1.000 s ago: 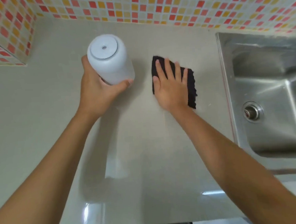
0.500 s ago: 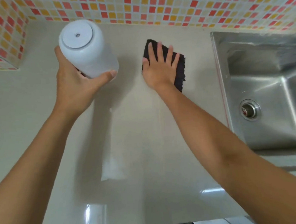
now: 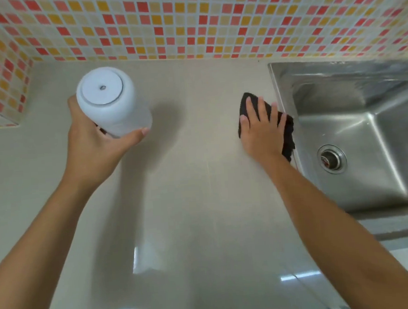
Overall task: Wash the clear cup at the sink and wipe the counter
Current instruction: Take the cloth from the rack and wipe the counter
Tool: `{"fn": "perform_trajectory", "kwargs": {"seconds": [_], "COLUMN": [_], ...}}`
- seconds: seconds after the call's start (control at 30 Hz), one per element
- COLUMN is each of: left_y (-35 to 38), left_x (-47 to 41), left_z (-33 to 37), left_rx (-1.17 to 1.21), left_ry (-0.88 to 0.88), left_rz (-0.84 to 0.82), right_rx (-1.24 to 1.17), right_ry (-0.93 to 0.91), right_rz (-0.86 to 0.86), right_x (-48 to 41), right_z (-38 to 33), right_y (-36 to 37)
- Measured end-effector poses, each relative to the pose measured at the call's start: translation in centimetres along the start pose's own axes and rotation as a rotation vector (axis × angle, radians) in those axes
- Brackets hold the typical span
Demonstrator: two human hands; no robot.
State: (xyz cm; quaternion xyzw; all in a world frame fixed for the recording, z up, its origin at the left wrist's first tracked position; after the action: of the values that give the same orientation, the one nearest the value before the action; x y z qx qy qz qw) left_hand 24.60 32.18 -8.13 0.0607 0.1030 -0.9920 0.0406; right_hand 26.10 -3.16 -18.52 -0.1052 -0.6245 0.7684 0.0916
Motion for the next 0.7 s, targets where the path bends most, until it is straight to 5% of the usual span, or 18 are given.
{"fn": "perform_trajectory", "kwargs": {"seconds": [0.1, 0.27, 0.33, 0.5, 0.7], "left_y": [-0.9, -1.5, -1.6, -1.8, -0.1], "left_x": [0.1, -1.1, -1.5, -1.9, -0.4], "left_z": [-0.3, 0.3, 0.2, -0.5, -1.8], "left_rx": [-0.010, -0.027, -0.021, 0.006, 0.050], "left_ry": [0.007, 0.049, 0.048, 0.039, -0.001], "left_rz": [0.008, 0.045, 0.040, 0.011, -0.001], "right_rx": [-0.069, -0.150, -0.136, -0.092, -0.132], "right_ry": [0.121, -0.515, -0.558, -0.137, -0.375], "right_rz": [-0.065, -0.055, -0.072, -0.062, 0.023], "right_x": [-0.7, 3.6, 0.7, -8.3, 11.4], "right_z": [-4.3, -22.9, -22.2, -7.3, -11.4], "right_y": [-0.7, -4.8, -4.3, -1.2, -3.4]}}
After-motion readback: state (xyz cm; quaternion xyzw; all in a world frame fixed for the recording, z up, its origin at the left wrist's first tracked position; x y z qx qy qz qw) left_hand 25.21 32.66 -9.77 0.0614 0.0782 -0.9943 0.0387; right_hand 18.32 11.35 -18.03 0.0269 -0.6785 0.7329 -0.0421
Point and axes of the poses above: each hand's wrist, its own x-axis away from the middle knuckle, its own y-axis out of the palm, z = x × y, the point moved 9 cm from there along -x, towards the middle knuckle, and after that the axes turned 13 degrees about x, right-handed, at the moved point
